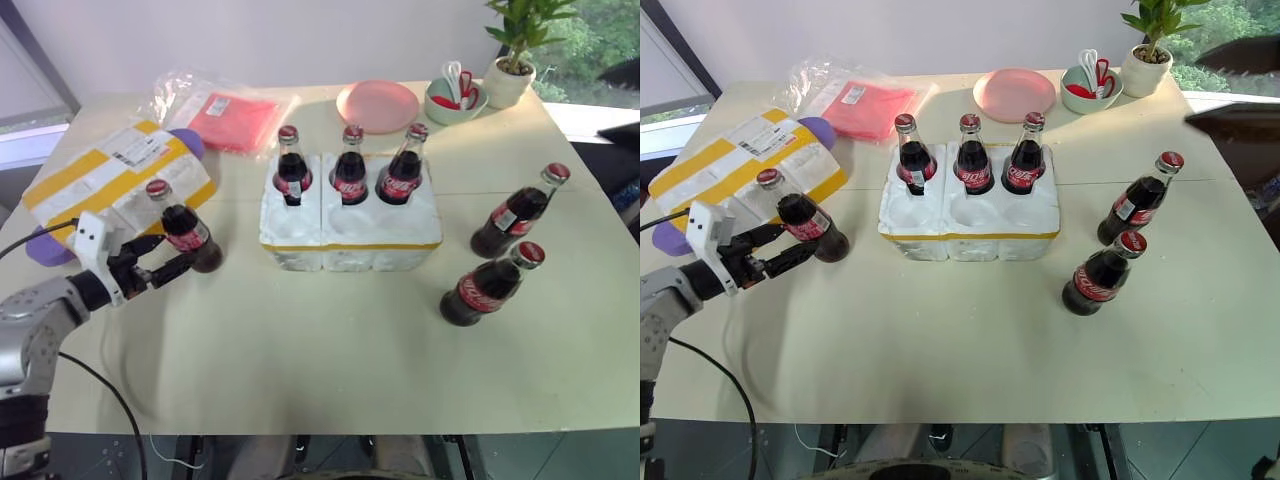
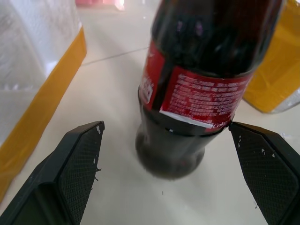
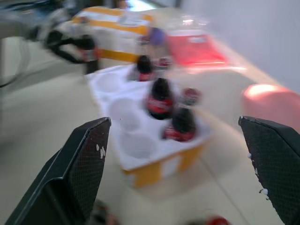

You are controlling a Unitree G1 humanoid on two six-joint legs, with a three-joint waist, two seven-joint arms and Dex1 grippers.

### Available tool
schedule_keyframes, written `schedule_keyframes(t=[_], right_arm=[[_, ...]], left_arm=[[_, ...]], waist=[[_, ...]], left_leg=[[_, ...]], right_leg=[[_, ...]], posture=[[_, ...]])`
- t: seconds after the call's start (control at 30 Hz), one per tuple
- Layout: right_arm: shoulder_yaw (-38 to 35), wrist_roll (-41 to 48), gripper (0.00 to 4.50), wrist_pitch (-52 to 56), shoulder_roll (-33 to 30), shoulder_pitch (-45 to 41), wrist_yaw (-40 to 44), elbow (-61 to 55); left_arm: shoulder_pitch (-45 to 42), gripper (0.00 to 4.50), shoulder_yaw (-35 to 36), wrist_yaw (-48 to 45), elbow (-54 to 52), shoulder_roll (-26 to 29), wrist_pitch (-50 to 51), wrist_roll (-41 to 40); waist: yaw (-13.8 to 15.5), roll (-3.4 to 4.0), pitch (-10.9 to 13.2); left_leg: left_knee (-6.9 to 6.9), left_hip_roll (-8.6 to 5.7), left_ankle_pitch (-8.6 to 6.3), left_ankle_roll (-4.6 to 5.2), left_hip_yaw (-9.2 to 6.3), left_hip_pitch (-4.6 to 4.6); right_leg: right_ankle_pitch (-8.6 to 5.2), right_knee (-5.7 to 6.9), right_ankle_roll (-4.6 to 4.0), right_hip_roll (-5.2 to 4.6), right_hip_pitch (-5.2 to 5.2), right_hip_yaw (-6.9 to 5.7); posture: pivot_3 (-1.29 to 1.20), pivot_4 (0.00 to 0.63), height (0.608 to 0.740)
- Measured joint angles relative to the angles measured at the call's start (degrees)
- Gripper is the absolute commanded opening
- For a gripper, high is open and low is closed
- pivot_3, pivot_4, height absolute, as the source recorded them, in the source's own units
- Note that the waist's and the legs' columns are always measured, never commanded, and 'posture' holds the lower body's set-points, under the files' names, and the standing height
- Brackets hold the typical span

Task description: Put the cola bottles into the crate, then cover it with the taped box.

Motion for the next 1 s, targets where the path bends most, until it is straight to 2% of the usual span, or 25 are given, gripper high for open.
schedule_keyframes(t=[0.2, 0.6, 0.8, 0.9, 0.97, 1.0], right_arm=[[-3.07, 6.51, 4.50, 3.84, 1.42, 3.13, -4.21, -8.49], [-5.59, 10.55, 4.50, 4.59, 1.97, 7.50, -9.38, -11.36], [-5.70, 12.33, 4.50, 4.59, 2.50, 8.50, -10.67, -13.41], [-5.69, 12.93, 4.50, 4.59, 2.50, 9.19, -10.90, -14.01], [-5.69, 13.05, 4.50, 4.59, 2.50, 9.58, -11.12, -14.00], [-5.69, 13.16, 4.50, 4.52, 2.50, 9.82, -11.20, -14.02]], left_arm=[[-4.90, 4.46, -3.08, -1.41, 3.83, -1.71, -1.37, 1.47], [-5.42, 4.46, -3.58, -1.24, 5.09, -4.01, -1.37, 1.51], [-10.03, 4.46, -6.26, -1.41, 8.33, -5.77, -2.28, 3.11], [-11.60, 3.70, -7.10, -2.27, 9.83, -6.21, -3.00, 3.71], [-12.27, 2.85, -6.98, -2.49, 10.54, -6.14, -3.44, 4.03], [-12.51, 2.87, -7.03, -2.68, 10.89, -6.10, -3.45, 4.14]], waist=[[0.47, -0.01, 0.01], [1.05, -0.02, 0.00], [1.09, -0.05, 0.00], [1.05, -0.06, 0.00], [0.93, -0.06, 0.00], [0.95, -0.05, -0.01]], left_leg=[[0.69, 0.00, -0.36, 0.21, 0.03, -0.04], [0.86, 0.03, -0.31, 0.16, 0.05, -0.03], [0.88, 0.03, -0.25, 0.27, 0.05, -0.03], [0.89, 0.03, -0.24, 0.28, 0.05, -0.03], [0.89, 0.03, -0.23, 0.26, 0.07, -0.03], [0.88, 0.03, -0.23, 0.26, 0.07, -0.03]], right_leg=[[0.02, 0.35, 0.01, 0.01, 0.10, 0.00], [0.04, 0.62, -0.03, 0.01, 0.06, 0.01], [0.04, 0.62, -0.03, 0.01, 0.08, 0.00], [0.05, 0.61, -0.03, 0.01, 0.08, 0.00], [0.05, 0.62, -0.03, 0.01, 0.07, 0.01], [0.05, 0.62, -0.03, 0.01, 0.07, 0.01]], posture=[[0.00, 0.150, 0.740], [0.00, 0.150, 0.740], [0.00, 0.150, 0.740], [0.00, 0.150, 0.740], [0.00, 0.150, 0.740], [0.00, 0.150, 0.740]])
